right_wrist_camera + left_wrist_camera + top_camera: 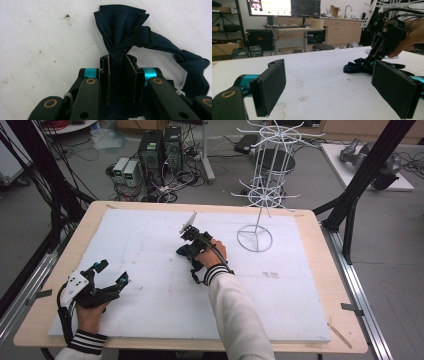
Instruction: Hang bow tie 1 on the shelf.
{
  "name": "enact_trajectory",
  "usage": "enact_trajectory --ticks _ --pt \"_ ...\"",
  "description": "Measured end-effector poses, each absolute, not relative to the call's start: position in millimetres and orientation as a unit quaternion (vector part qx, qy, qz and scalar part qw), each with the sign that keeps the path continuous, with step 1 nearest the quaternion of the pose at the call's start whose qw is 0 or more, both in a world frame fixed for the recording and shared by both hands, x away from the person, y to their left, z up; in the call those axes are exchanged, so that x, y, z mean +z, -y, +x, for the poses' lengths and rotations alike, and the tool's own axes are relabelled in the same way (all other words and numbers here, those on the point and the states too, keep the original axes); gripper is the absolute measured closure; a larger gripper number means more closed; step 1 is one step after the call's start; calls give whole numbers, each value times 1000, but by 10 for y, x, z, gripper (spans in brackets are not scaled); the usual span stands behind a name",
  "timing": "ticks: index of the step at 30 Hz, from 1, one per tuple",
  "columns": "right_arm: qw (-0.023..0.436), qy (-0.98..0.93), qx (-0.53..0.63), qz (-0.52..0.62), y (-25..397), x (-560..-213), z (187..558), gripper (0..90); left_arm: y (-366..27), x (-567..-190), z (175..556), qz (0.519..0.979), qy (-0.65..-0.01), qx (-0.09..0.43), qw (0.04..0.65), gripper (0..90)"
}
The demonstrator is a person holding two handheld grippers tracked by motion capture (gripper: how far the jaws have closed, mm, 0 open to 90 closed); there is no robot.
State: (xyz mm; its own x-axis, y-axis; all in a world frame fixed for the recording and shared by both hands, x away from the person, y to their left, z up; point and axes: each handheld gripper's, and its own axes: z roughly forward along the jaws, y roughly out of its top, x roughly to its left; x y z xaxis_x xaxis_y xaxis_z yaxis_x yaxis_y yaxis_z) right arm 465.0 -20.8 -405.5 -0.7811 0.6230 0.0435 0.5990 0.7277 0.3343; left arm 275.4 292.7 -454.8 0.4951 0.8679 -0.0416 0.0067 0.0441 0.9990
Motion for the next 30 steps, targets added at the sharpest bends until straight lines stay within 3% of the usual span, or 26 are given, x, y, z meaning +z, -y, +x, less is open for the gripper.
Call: enact_trajectory --ticks 16,30 --pt "42 -927 179 327 230 -3981 4621 760 -2924 -4548 2754 597 -367 344 625 128" --pt "75 -918 234 311 316 -3672 4451 760 -2926 -4548 2752 599 -365 346 623 128"
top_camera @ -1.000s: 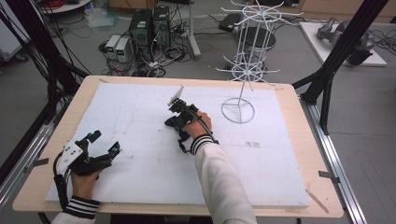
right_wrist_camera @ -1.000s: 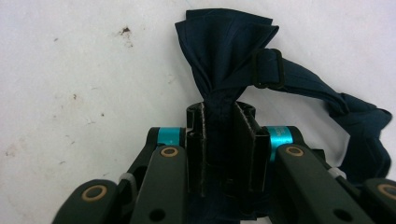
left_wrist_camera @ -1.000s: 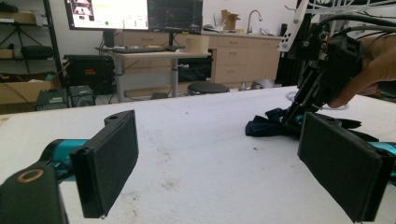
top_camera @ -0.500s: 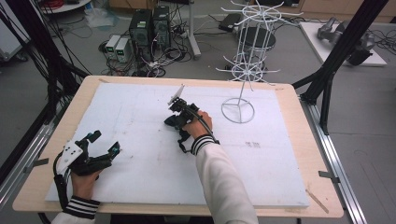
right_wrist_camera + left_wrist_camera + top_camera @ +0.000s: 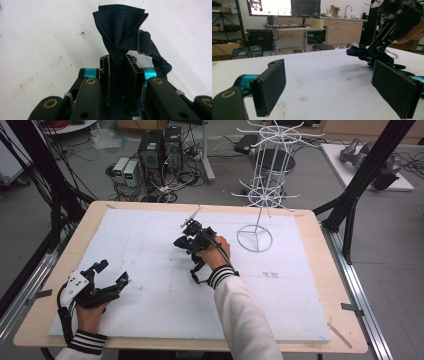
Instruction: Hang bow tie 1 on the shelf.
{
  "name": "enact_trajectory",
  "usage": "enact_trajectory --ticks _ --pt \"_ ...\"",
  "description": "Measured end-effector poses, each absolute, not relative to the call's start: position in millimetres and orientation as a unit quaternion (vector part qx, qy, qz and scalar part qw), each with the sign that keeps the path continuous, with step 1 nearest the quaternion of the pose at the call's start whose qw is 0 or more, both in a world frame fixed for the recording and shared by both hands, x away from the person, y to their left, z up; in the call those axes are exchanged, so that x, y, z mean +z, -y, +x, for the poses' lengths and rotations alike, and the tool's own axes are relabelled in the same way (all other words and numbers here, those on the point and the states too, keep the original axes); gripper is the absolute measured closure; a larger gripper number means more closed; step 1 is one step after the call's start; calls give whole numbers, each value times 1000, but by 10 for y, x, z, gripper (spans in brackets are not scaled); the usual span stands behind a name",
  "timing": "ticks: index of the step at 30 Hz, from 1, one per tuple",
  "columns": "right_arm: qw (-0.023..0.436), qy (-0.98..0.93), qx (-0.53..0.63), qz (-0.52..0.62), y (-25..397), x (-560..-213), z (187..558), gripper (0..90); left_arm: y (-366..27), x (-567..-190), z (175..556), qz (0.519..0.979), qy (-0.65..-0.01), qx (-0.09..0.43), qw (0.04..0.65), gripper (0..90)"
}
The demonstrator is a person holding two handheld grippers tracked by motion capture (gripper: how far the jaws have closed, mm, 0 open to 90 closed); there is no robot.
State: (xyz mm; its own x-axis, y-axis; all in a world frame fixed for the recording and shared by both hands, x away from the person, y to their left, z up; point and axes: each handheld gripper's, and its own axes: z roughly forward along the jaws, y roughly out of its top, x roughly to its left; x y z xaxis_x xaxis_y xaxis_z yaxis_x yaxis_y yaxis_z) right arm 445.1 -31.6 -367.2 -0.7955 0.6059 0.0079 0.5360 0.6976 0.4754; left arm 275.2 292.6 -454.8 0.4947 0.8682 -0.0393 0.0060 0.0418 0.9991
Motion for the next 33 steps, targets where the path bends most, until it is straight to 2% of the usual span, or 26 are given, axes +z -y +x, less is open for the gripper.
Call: enact_trajectory --ticks 20,33 --pt "111 -894 329 283 465 -3269 4133 759 -2918 -4547 2753 600 -364 347 622 128" --pt "147 -863 385 293 652 -3084 4066 759 -2918 -4549 2754 598 -365 347 623 128"
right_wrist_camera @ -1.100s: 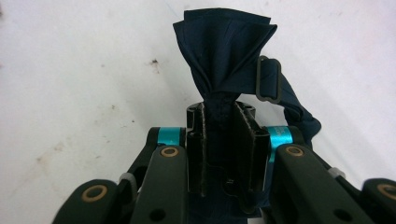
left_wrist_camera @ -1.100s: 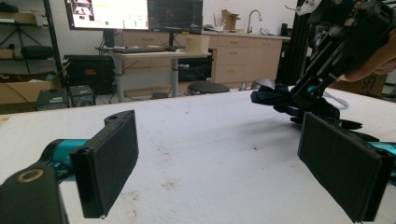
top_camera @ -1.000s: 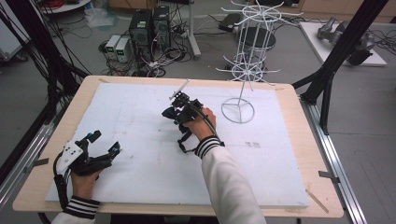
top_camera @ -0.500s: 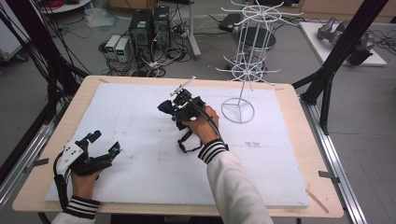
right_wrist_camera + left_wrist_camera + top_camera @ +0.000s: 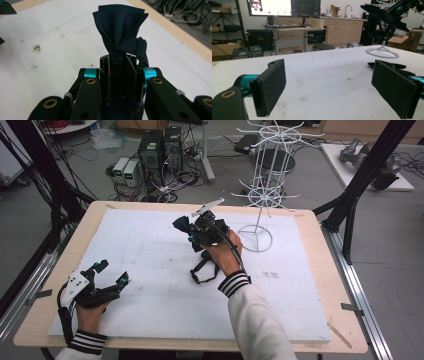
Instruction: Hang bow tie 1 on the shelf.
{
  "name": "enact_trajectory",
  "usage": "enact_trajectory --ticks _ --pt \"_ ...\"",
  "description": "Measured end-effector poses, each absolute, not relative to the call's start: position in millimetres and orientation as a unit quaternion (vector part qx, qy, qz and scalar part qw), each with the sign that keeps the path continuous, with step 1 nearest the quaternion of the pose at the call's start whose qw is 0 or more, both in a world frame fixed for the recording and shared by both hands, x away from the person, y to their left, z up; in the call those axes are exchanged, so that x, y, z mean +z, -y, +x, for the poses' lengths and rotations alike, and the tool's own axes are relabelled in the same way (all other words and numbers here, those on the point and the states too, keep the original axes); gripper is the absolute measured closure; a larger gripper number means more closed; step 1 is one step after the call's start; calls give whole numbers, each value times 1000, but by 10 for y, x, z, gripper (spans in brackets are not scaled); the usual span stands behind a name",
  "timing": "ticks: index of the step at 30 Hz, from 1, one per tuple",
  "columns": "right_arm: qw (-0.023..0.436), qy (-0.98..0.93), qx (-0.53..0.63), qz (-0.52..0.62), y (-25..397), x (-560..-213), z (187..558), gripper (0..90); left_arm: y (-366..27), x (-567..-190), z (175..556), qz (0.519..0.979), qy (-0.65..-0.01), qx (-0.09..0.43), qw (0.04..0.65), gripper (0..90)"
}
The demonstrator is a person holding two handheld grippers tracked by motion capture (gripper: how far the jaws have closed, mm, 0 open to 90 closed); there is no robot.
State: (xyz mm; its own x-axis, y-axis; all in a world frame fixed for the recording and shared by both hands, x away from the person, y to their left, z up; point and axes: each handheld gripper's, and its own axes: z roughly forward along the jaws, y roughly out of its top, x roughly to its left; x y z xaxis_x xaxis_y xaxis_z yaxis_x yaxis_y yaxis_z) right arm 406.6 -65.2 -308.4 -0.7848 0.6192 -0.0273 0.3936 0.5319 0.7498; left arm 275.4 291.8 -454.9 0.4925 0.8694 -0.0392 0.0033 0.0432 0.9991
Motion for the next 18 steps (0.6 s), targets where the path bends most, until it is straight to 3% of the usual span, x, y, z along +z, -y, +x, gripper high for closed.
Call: enact_trajectory --ticks 18 --pt "180 -819 454 300 988 -2854 3982 758 -2923 -4547 2748 603 -362 348 620 128"
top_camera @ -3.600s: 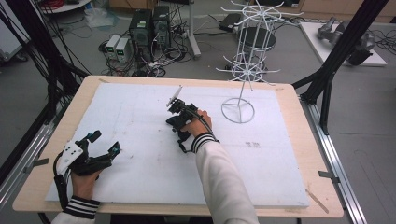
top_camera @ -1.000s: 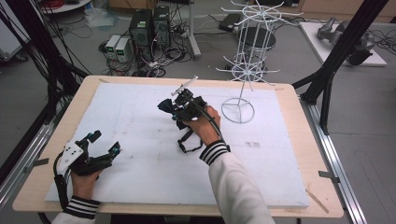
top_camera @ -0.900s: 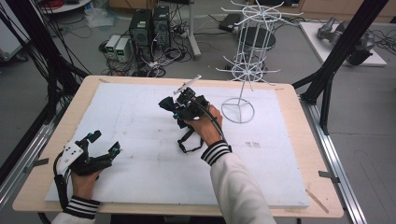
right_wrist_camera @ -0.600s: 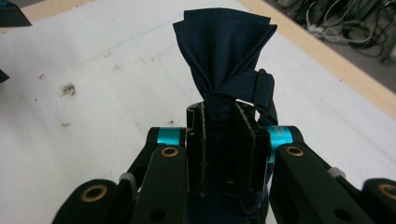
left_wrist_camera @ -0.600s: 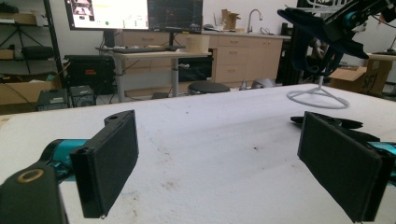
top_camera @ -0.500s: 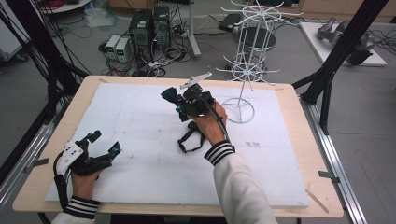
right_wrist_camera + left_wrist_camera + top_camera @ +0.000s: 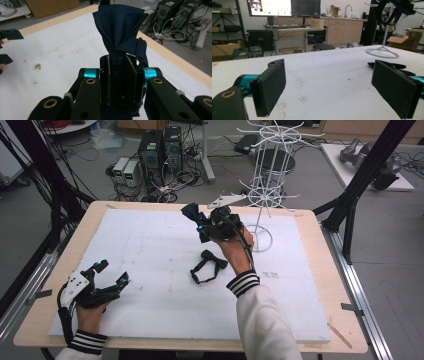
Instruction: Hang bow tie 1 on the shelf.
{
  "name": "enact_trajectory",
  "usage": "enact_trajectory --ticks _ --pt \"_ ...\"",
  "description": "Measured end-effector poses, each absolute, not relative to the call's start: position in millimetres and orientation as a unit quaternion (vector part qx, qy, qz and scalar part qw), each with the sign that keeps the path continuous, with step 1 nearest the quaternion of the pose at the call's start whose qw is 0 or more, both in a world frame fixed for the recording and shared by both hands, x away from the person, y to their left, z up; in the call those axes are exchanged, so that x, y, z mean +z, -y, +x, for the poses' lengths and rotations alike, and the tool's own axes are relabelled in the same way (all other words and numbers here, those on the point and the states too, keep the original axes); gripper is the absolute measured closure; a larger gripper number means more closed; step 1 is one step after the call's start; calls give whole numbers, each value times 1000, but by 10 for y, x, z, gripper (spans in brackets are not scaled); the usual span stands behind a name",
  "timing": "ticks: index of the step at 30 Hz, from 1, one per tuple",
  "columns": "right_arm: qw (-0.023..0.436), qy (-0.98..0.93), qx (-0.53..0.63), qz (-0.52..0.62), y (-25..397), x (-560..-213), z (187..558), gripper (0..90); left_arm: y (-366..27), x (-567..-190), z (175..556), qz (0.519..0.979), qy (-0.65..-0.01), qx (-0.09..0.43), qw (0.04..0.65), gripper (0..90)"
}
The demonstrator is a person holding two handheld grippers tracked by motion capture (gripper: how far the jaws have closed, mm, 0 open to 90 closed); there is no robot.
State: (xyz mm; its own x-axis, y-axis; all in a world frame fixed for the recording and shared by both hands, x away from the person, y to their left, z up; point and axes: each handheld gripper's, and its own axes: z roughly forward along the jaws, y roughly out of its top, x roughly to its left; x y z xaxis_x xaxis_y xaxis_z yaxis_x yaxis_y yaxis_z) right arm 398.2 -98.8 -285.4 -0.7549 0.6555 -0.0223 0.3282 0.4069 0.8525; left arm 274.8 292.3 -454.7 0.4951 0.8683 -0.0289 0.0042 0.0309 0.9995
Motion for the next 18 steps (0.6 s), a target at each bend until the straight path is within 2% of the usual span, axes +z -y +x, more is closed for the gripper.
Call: enact_trajectory --ticks 7,18 --pt "198 -802 475 303 1133 -2773 3938 758 -2923 -4547 2747 602 -361 350 620 128" --pt "199 -785 497 310 1340 -2698 3887 756 -2920 -4548 2746 602 -361 350 620 128"
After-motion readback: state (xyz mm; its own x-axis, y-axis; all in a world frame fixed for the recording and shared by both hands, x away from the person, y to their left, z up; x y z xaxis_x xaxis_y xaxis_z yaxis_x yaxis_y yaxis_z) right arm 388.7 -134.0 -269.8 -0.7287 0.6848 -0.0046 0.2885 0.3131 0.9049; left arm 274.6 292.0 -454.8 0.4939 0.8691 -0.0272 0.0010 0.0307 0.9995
